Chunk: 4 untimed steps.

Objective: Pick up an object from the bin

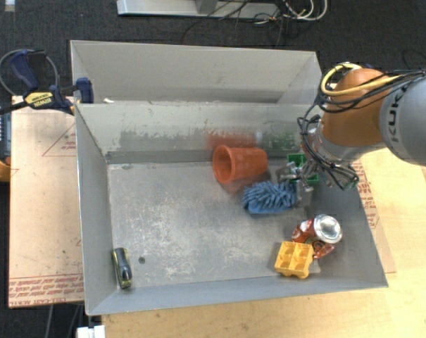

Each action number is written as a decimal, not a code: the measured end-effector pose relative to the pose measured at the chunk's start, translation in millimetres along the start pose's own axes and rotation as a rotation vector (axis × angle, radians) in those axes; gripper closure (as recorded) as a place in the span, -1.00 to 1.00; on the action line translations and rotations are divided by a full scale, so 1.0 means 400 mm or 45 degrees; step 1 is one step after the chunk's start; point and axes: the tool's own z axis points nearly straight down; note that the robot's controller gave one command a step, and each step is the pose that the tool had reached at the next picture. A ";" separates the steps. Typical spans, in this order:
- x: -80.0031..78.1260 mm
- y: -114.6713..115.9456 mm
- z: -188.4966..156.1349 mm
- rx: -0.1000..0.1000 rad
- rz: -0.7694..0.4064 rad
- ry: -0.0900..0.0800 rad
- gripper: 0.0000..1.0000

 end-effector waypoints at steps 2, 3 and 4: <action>-0.001 0.002 -0.037 0.000 -0.001 0.000 1.00; -0.002 0.001 -0.069 0.001 -0.001 -0.001 1.00; -0.002 0.004 -0.113 -0.002 0.000 0.002 1.00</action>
Offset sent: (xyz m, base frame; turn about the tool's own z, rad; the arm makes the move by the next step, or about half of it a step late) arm 0.0001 -0.0002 0.0244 0.0000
